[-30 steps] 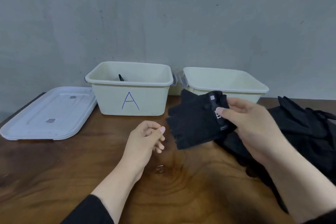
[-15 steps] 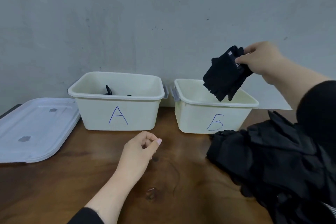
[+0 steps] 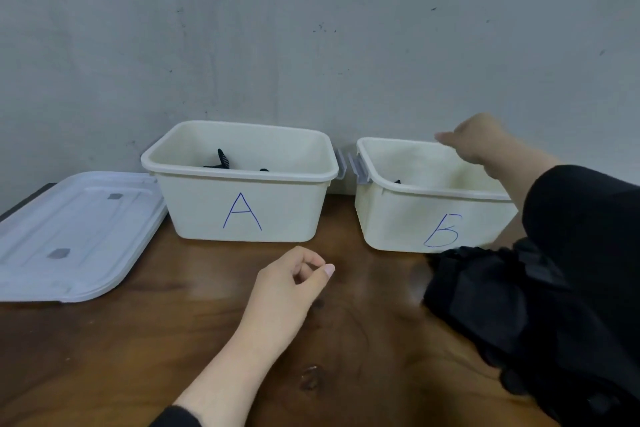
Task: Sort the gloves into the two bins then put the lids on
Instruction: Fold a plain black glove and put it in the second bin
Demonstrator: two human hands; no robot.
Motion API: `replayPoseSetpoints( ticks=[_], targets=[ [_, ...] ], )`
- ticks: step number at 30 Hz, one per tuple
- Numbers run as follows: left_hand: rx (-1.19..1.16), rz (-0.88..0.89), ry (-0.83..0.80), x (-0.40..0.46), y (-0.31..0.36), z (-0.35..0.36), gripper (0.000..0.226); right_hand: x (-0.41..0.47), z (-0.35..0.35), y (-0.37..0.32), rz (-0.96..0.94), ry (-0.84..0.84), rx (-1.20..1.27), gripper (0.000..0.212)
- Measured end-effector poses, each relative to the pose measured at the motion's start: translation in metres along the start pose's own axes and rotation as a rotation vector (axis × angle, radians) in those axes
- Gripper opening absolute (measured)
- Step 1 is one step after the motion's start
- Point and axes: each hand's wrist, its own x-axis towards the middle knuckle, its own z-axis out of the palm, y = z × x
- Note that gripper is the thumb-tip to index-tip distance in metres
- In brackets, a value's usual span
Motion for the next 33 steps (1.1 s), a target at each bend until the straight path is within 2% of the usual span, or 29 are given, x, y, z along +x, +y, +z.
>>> replayPoseSetpoints(
  ticks=[3, 7, 11, 15, 22, 25, 29, 33],
  targets=[
    [0.012, 0.000, 0.002, 0.000, 0.001, 0.000, 0.012, -0.013, 0.000, 0.000, -0.164, 0.150, 0.263, 0.024],
    [0.040, 0.009, -0.003, -0.002, 0.003, 0.000, 0.013, -0.068, 0.005, -0.008, -0.322, 0.219, 0.363, 0.021],
    [0.112, 0.030, -0.002, -0.006, 0.005, 0.001, 0.012, -0.168, 0.034, 0.003, -0.417, 0.089, 0.469, 0.016],
    [0.184, 0.069, -0.031, -0.017, 0.012, 0.011, 0.010, -0.246, 0.075, 0.045, -0.379, -0.092, 0.433, 0.021],
    [0.243, 0.122, -0.099, -0.045, 0.029, 0.044, 0.022, -0.286, 0.090, 0.117, -0.338, -0.140, 0.292, 0.032],
    [0.253, 0.128, -0.111, -0.057, 0.039, 0.060, 0.025, -0.288, 0.091, 0.127, -0.319, -0.103, 0.297, 0.030],
    [0.203, 0.115, -0.067, -0.072, 0.050, 0.077, 0.025, -0.286, 0.093, 0.130, -0.284, -0.015, 0.420, 0.027],
    [0.164, 0.132, -0.092, -0.088, 0.057, 0.091, 0.027, -0.289, 0.088, 0.133, -0.255, 0.089, 0.524, 0.023]
  ],
)
